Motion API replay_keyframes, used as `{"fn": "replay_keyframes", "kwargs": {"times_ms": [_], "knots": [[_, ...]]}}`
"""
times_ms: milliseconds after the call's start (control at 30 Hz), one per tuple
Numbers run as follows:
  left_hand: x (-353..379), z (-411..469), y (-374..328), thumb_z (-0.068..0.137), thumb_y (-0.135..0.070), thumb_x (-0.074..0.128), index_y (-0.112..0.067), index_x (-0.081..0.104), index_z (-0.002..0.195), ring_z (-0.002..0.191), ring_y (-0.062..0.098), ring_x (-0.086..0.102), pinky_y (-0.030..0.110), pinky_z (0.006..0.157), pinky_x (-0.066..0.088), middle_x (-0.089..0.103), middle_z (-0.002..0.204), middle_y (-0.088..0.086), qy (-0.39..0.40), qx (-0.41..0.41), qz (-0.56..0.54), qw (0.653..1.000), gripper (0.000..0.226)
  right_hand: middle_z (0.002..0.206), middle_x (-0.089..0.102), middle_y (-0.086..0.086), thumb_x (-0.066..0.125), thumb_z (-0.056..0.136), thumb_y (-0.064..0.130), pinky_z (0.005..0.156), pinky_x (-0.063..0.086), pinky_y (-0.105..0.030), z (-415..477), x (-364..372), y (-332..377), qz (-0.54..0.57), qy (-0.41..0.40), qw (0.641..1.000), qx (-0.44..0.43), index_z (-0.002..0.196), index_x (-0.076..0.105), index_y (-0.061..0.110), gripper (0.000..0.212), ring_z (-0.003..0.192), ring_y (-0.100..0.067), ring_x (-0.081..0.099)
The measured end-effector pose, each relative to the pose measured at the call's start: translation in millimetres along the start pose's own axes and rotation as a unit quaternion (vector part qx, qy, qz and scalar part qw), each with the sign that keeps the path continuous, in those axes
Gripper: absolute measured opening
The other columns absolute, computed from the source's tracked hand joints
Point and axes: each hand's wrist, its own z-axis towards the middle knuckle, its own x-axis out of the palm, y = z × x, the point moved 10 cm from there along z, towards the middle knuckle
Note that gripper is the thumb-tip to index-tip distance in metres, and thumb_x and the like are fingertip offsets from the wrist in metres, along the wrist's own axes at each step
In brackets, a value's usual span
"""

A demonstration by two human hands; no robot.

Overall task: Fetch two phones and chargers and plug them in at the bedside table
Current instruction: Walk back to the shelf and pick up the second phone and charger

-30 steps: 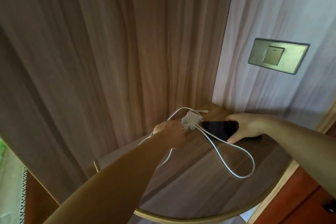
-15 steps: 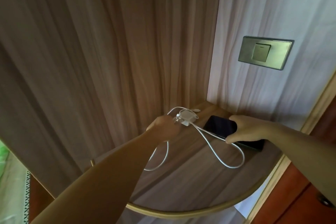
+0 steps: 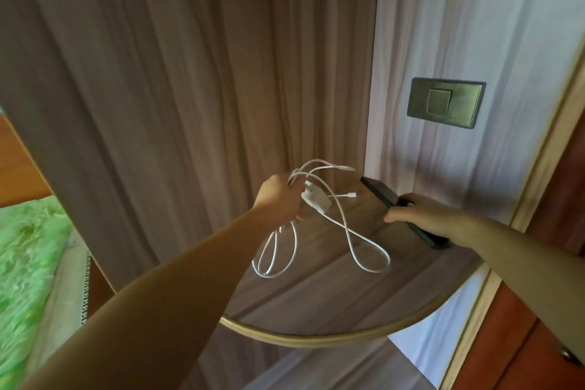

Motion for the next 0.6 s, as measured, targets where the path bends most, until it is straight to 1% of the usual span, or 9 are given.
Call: {"fn": "replay_keyframes", "kwargs": {"times_ms": [100,167,233,300,367,433,500,600], "knots": [[-32,-18,-16,0.095,-0.030,0.045,-0.015,0.059,0.068,0.033,0.011,0.053,0.017,0.033,0.036,0.056,0.050,0.001,-0.045,0.023,0.001,0.999,0.034,0.096,0.064,-0.015,0.072,0.074,0.044,0.065,0.043,-0.031,-20,-4,24,-0.017,-0.010,1.000,-0.018,0.098,0.061,0.018,0.036,0.078,-0.023,0.061],[-56,-33,-22,0.094,-0.029,0.046,-0.018,0.057,0.064,0.036,0.012,0.049,0.016,0.033,0.034,0.053,0.052,0.000,-0.065,0.032,-0.008,0.997,0.034,0.092,0.062,-0.012,0.072,0.075,0.042,0.065,0.041,-0.031,-36,-5,41,-0.023,-0.019,0.999,-0.033,0.097,0.062,0.017,0.034,0.077,-0.022,0.059],[-81,-53,-25,0.095,-0.029,0.046,-0.018,0.058,0.064,0.041,0.012,0.045,0.016,0.032,0.033,0.050,0.053,-0.001,-0.078,0.034,-0.003,0.996,0.035,0.089,0.059,-0.008,0.071,0.075,0.041,0.064,0.040,-0.031,-55,-3,60,-0.024,-0.028,0.998,-0.050,0.092,0.061,0.019,0.030,0.075,-0.020,0.057],[-105,-75,-25,0.095,-0.028,0.045,-0.012,0.064,0.073,0.044,0.012,0.043,0.021,0.037,0.033,0.048,0.053,-0.002,-0.092,0.031,-0.011,0.995,0.033,0.088,0.059,-0.004,0.071,0.072,0.043,0.063,0.040,-0.030,-75,1,77,-0.020,-0.046,0.997,-0.059,0.092,0.060,0.020,0.032,0.076,-0.018,0.057],[-131,-100,-23,0.094,-0.026,0.046,-0.013,0.062,0.073,0.048,0.012,0.045,0.024,0.044,0.033,0.049,0.056,-0.003,-0.113,0.032,-0.039,0.992,0.030,0.087,0.061,-0.005,0.072,0.067,0.046,0.062,0.041,-0.030,-97,11,91,-0.007,-0.059,0.996,-0.065,0.091,0.059,0.021,0.037,0.078,-0.019,0.059],[-158,-128,-20,0.092,-0.026,0.047,-0.012,0.061,0.071,0.052,0.015,0.047,0.025,0.048,0.035,0.052,0.060,0.000,-0.135,0.034,-0.058,0.989,0.029,0.082,0.061,-0.005,0.071,0.062,0.047,0.060,0.040,-0.029,-118,26,105,0.005,-0.061,0.995,-0.075,0.092,0.062,0.017,0.043,0.073,-0.020,0.059],[-188,-160,-15,0.090,-0.028,0.047,-0.009,0.060,0.068,0.054,0.020,0.047,0.028,0.051,0.037,0.051,0.059,0.003,-0.164,0.028,-0.072,0.983,0.032,0.077,0.060,-0.004,0.071,0.064,0.045,0.057,0.038,-0.027,-139,41,118,0.021,-0.071,0.994,-0.082,0.086,0.060,0.017,0.038,0.067,-0.019,0.058],[-234,-211,-14,0.089,-0.026,0.047,-0.019,0.056,0.058,0.052,0.019,0.048,0.027,0.049,0.037,0.051,0.054,-0.001,-0.217,0.033,-0.088,0.972,0.032,0.063,0.056,0.001,0.071,0.060,0.045,0.055,0.037,-0.027,-169,68,145,0.042,-0.049,0.993,-0.104,0.072,0.055,0.019,0.032,0.056,-0.015,0.056]]}}
